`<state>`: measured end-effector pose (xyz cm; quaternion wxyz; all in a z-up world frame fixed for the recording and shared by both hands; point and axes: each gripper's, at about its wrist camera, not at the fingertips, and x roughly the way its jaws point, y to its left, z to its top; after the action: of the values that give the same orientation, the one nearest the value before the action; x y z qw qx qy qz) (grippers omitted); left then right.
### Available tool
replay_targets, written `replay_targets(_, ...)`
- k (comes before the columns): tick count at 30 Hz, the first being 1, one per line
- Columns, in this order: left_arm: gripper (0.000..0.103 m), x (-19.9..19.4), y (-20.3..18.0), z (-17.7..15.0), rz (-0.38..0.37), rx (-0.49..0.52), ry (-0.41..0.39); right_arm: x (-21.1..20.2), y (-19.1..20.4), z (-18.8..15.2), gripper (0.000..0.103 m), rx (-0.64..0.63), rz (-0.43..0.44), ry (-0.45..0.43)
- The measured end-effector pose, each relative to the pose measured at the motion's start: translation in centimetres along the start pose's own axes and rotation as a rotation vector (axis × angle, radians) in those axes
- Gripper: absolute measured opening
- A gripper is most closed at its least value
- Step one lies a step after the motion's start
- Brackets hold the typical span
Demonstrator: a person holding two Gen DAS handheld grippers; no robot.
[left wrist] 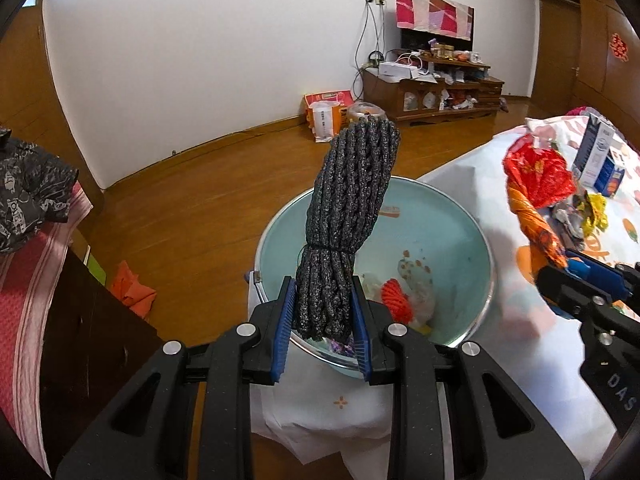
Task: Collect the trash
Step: 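Carry both items over the teal bin and open both tools to drop them, then close the right tool on the orange snack wrapper while the left tool grasps the pink plastic bag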
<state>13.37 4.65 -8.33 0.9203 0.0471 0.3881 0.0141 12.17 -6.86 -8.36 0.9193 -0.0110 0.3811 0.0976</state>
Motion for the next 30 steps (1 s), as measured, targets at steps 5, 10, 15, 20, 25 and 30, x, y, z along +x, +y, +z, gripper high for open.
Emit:
replay_targets(5, 0.027, 0.8, 0.4, 0.0, 0.009, -0.001, 0.009, 2.0, 1.2, 0.6, 0.025, -0.041, 0.007, 0.016)
replay_targets(10, 0.027, 1.9, 1.1, 0.2, 0.025, -0.009, 0.028, 4.2, 1.9, 0.9, 0.025, -0.08, 0.015, 0.048)
replay_targets(15, 0.027, 2.9, 1.5, 0.4, 0.027, -0.018, 0.046, 6.5, 1.9, 1.2, 0.028, -0.085, 0.061, 0.098)
replay_targets(20, 0.028, 3.5, 1.5, 0.2, 0.027, -0.016, 0.059, 7.1, 1.5, 1.2, 0.035, -0.074, 0.066, 0.107)
replay_targets(25, 0.029, 3.8, 1.3, 0.1, 0.027, -0.01, 0.068, 6.2, 0.6, 1.3, 0.035, -0.044, 0.06, 0.091)
replay_targets(30, 0.029, 4.1, 0.9, 0.1, 0.033, 0.002, 0.075, 4.8, -0.5, 1.1, 0.035, -0.003, 0.045, 0.076)
